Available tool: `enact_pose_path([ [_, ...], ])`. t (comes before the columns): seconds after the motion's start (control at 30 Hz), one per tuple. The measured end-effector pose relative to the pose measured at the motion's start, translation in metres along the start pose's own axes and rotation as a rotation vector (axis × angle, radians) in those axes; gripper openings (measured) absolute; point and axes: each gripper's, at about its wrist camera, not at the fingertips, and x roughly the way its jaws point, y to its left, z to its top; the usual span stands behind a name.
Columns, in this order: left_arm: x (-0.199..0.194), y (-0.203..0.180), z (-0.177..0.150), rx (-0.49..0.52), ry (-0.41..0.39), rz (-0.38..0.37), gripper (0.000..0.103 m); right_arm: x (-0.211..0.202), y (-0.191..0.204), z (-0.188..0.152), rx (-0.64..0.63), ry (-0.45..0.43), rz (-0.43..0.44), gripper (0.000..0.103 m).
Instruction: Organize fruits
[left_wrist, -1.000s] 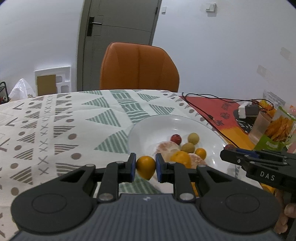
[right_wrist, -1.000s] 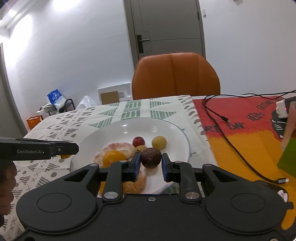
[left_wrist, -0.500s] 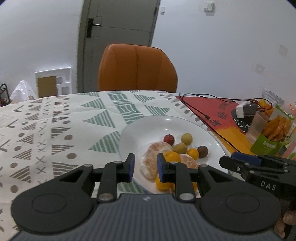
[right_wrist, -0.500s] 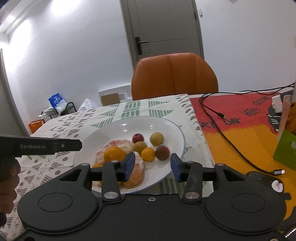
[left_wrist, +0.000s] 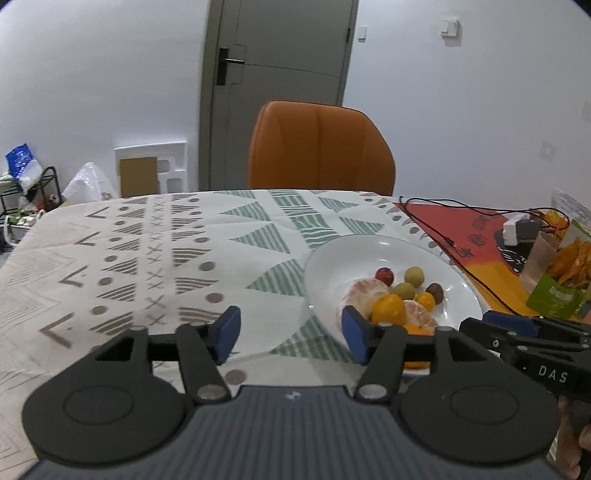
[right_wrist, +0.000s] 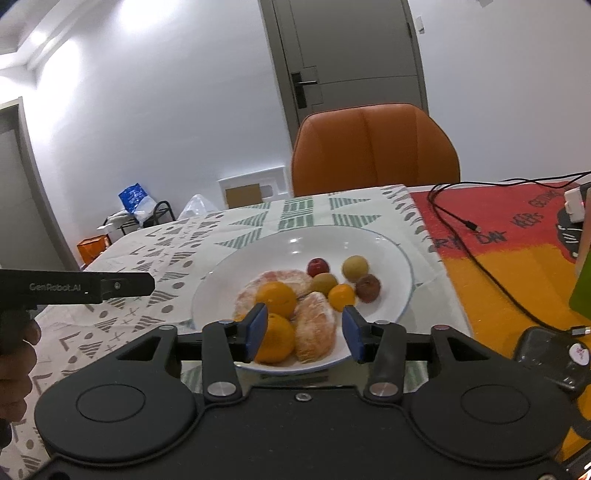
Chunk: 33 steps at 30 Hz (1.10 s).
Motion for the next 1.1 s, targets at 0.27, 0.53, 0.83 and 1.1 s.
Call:
enact_pose_path([
  [0.27, -0.03, 0.021, -0.006, -0.026, -0.035, 0.093, 0.09, -0.016, 0.018, -0.001, 0.012, -0.033, 0.039, 0.088],
  [0.53, -0.058, 0.039, -0.014, -0.056, -0.058, 0.142, 0.097, -0.029, 0.04, -0.002, -0.015, -0.045, 0.049, 0.103],
  [0.83, -0.093, 0.059, -0.021, -0.08, -0.101, 0.173, 0.101, -0.04, 0.065, -0.003, -0.029, -0.027, 0.049, 0.103],
  [1.1, -0.124, 0.075, -0.032, -0.095, -0.127, 0.193, 0.103, -0.053, 0.084, -0.006, -0.046, -0.034, 0.053, 0.103],
])
